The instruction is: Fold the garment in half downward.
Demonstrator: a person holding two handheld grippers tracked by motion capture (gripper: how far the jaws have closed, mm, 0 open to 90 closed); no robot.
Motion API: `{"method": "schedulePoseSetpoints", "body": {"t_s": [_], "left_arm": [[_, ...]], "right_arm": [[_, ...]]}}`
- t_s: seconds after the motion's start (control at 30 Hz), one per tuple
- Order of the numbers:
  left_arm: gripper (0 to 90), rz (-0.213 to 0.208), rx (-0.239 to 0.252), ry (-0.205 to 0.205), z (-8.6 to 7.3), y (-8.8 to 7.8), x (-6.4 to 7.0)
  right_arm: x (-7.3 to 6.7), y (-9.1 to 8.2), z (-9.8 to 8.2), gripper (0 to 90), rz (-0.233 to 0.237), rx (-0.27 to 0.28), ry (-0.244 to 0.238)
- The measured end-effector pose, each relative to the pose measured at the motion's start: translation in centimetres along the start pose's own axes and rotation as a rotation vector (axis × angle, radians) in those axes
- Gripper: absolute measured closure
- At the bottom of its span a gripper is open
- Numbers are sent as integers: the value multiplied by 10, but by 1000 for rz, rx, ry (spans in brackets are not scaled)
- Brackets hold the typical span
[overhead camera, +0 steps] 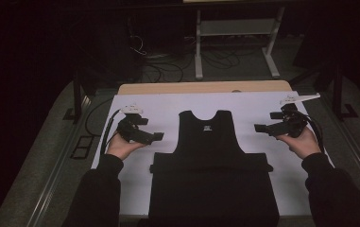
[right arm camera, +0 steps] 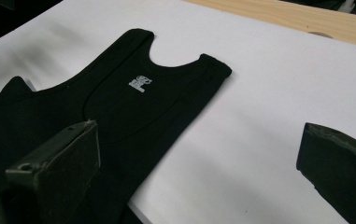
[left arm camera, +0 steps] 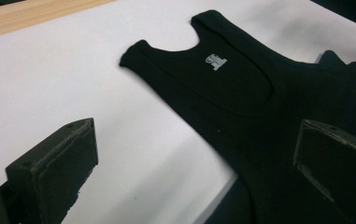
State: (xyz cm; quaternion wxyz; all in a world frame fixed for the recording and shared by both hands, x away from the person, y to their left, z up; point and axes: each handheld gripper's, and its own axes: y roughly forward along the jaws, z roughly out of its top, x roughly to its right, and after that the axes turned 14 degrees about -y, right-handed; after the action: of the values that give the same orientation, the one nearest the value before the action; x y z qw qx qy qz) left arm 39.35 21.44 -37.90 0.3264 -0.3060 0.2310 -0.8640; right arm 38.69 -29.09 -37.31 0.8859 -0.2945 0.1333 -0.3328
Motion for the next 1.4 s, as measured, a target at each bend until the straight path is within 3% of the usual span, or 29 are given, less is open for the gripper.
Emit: {"method": "schedulePoseSetpoints", "body": {"t_s": [0.37, 0.8, 1.03, 1.4], "left_arm": [[0, 37, 13, -31, 16, 2, -15], [0, 58, 11, -62, 36, 14, -28], [0, 59, 4, -62, 48, 25, -28], [0, 60, 5, -110, 51, 50, -35]], "right_arm": [[8, 12, 11, 0, -6, -42, -17], [24, 24, 36, 0, -8, -41, -23], [28, 34, 50, 0, -3, -46, -25], [37, 57, 54, 0, -4, -63, -5]]}}
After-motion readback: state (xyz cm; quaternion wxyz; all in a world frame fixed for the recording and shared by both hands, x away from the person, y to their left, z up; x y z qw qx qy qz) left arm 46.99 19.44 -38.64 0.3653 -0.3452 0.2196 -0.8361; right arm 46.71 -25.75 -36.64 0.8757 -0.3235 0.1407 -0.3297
